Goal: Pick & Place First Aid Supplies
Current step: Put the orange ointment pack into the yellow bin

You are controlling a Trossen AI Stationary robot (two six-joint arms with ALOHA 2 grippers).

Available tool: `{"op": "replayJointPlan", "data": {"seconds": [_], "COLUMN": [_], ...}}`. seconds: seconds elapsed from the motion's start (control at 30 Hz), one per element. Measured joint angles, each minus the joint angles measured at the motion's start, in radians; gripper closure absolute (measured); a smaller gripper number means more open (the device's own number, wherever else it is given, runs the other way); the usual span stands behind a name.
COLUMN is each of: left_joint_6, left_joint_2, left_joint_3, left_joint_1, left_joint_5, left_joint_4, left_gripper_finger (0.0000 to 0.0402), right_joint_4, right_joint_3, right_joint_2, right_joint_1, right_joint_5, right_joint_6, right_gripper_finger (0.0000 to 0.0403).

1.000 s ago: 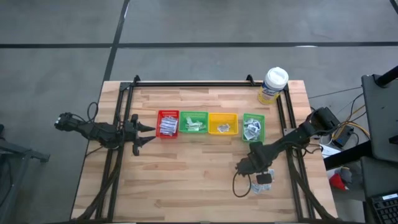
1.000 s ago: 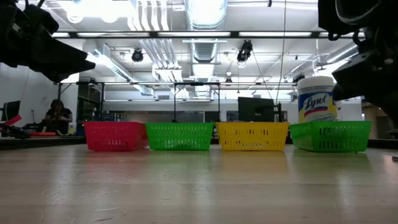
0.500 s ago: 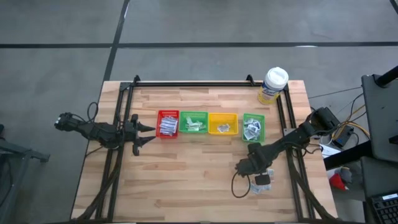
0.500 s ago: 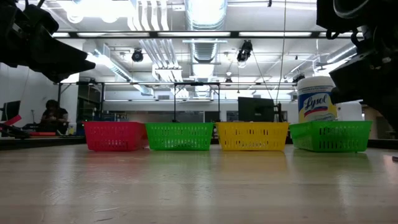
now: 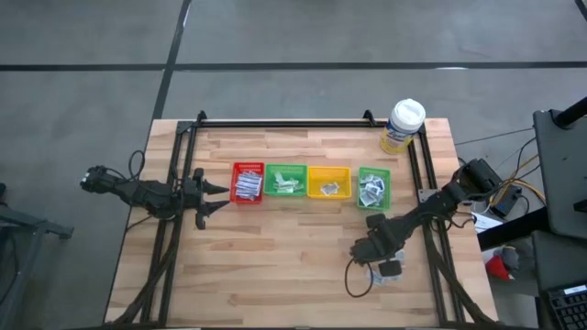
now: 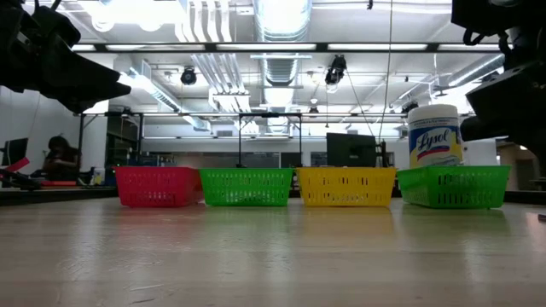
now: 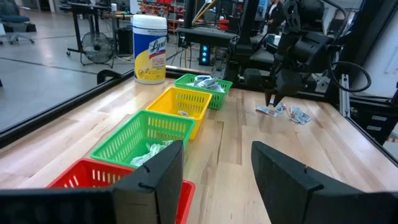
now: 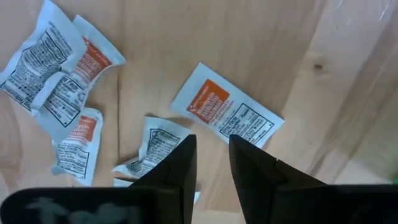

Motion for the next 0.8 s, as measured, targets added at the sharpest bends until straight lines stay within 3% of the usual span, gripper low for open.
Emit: {"op": "replayJointPlan", "data": {"seconds": [0.63,0.8], "left_joint_6": [-0.002,-0.002], "left_joint_2": [0.000,0.000], "left_joint_3": [0.000,0.000], "left_joint_1": [0.000,0.000], "left_joint_5": [0.000,0.000], "left_joint_4": [0.000,0.000], "left_gripper_finger": [0.0213,0.0213], "right_joint_4": [0.108,0.110], "right_joint_3": [-0.082,-0.080], "right_joint_2": [-0.004,-0.003], "right_joint_1": [0.008,0.008], "right_joint_5": [0.019,0.034], "right_joint_6": [-0.094,-0.094], "right_gripper_finger": [0.0310,0.0326]}}
